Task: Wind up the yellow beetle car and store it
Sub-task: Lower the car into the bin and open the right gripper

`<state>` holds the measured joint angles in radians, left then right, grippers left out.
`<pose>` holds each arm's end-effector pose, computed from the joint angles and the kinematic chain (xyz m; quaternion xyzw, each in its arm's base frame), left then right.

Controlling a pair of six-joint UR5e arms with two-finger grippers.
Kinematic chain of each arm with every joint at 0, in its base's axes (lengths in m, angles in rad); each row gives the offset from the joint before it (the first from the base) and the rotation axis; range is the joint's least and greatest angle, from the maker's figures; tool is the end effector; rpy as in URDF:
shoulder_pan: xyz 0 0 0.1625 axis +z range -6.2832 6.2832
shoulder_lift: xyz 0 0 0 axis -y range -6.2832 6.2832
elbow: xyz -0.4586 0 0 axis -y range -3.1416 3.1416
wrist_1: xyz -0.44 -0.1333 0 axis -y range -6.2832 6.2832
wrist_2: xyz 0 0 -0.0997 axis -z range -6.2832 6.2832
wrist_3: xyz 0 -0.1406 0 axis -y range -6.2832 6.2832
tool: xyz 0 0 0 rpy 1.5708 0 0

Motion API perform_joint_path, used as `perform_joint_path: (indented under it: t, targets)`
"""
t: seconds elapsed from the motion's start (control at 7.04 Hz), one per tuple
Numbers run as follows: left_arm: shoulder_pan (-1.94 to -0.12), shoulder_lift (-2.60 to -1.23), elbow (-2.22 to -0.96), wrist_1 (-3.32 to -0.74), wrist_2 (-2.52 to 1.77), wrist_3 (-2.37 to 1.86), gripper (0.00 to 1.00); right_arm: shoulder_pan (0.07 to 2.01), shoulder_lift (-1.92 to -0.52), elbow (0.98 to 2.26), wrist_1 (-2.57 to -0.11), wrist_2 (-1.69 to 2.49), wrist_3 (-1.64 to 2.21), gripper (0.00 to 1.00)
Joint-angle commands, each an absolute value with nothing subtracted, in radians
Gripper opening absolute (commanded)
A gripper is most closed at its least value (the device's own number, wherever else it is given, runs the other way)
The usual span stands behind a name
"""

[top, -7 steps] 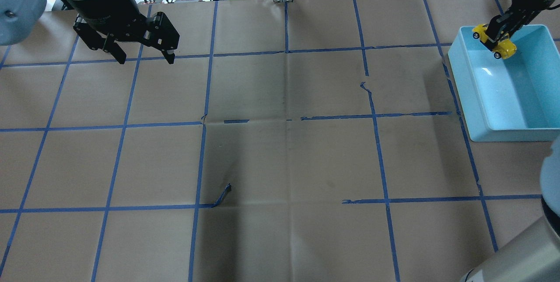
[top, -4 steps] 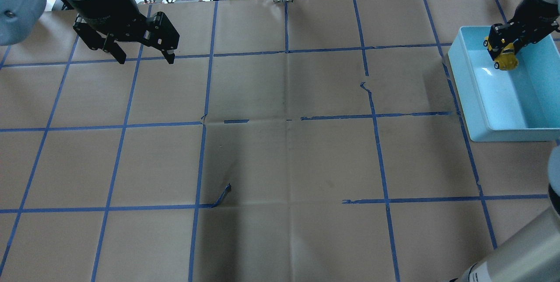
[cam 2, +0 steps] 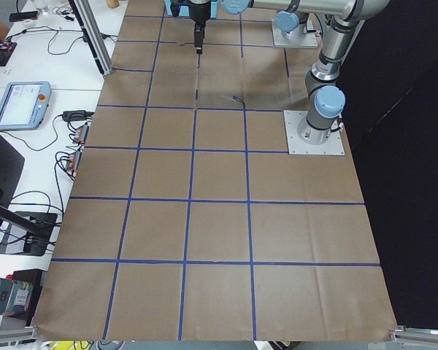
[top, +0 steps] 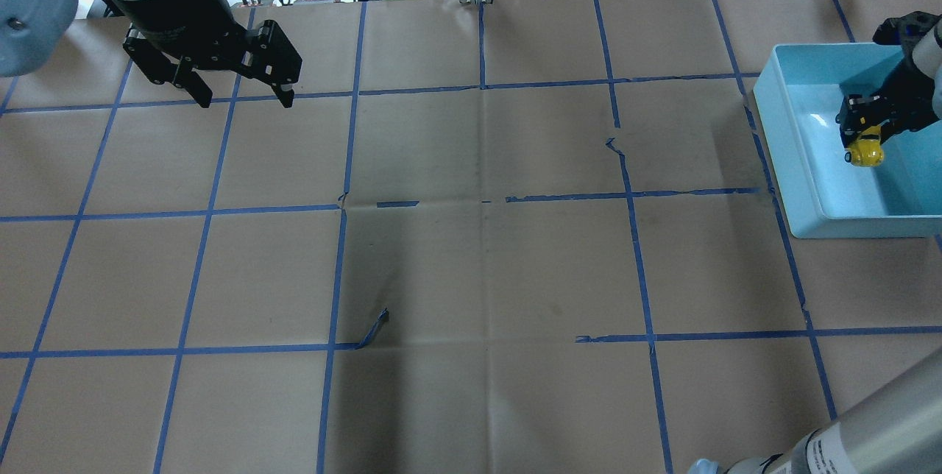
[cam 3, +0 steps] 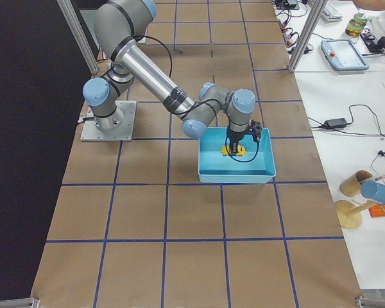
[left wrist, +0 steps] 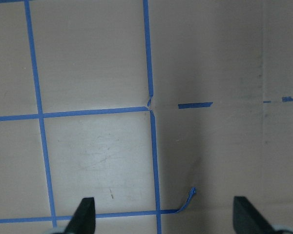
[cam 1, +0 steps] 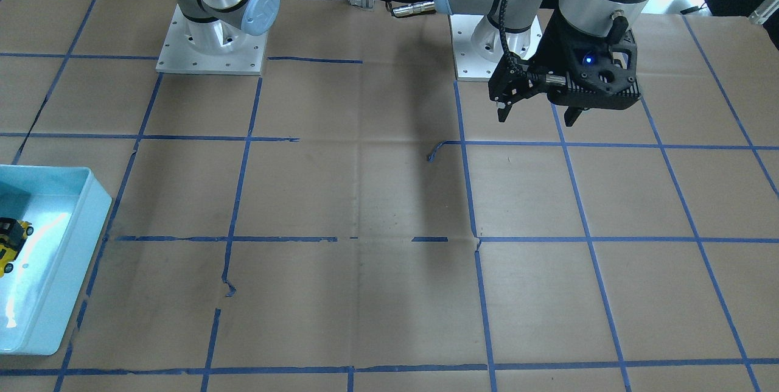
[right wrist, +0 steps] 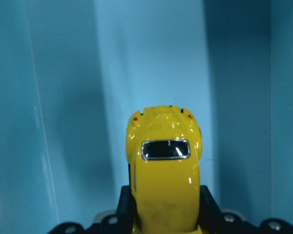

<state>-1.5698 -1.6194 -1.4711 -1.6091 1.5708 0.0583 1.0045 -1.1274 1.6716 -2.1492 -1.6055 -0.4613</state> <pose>-0.1327 -0.5633 0.5037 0.0286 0.9996 -0.0064 0.0002 -0.2552 -0.6407 0.2119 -0.0528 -0.9983 0.0064 0.0235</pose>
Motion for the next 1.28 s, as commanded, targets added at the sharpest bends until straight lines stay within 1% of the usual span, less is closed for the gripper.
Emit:
perform_joint_path:
  t: [0.0, 0.28, 0.43, 0.57, 0.71, 0.99, 1.14]
  targets:
    - [-1.571, -1.62, -1.471, -1.609, 1.571, 0.058, 0.99, 0.979, -1.112, 1.704, -2.155, -1.598, -0.536, 0.37]
    - [-1.569, -1.617, -1.471, -1.609, 1.572, 0.058, 0.99, 0.973, -1.111, 1.733, -2.158, -1.597, -0.538, 0.37]
    - [-1.569, -1.617, -1.473, -1.609, 1.572, 0.058, 0.99, 0.973, -1.112, 1.739, -2.16, -1.597, -0.538, 0.43]
    - [-1.568, -1.617, -1.473, -1.609, 1.572, 0.058, 0.99, 0.973, -1.112, 1.74, -2.161, -1.588, -0.538, 0.76]
    - [-1.568, -1.617, -1.473, -1.609, 1.571, 0.058, 0.99, 0.973, -1.118, 1.73, -2.163, -1.571, -0.534, 0.99]
    - [-1.568, -1.618, -1.473, -1.608, 1.569, 0.058, 0.99, 0.974, -1.137, 1.7, -2.158, -1.577, -0.528, 1.0]
    - [-1.568, -1.617, -1.471, -1.608, 1.569, 0.06, 0.99, 0.979, -1.144, 1.654, -2.148, -1.577, -0.522, 1.0]
